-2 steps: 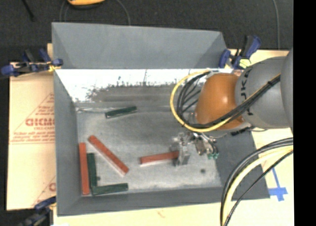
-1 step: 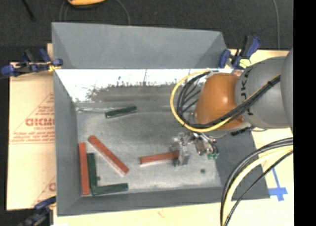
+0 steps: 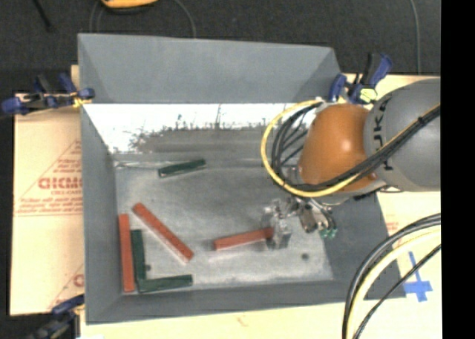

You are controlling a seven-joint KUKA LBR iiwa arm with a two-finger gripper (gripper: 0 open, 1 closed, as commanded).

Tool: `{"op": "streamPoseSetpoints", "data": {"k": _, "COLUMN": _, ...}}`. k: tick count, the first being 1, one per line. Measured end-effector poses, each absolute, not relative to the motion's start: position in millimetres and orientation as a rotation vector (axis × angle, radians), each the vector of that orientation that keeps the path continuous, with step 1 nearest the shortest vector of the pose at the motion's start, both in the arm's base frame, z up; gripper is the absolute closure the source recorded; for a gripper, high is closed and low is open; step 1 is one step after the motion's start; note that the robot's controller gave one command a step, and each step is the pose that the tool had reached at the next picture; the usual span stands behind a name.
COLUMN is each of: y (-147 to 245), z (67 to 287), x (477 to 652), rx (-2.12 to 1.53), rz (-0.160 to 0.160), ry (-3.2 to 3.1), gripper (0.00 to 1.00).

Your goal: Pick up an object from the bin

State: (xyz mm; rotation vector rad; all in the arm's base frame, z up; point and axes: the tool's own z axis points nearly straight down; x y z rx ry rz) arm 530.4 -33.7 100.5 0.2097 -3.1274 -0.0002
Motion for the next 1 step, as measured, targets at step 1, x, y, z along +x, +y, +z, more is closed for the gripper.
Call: {"op": "streamPoseSetpoints", "data": {"k": 1, "y": -33.0, "z": 242.6, "x": 554.7, "rx": 0.371, "rz": 0.002, "ry": -3.124, "gripper": 1.0}}
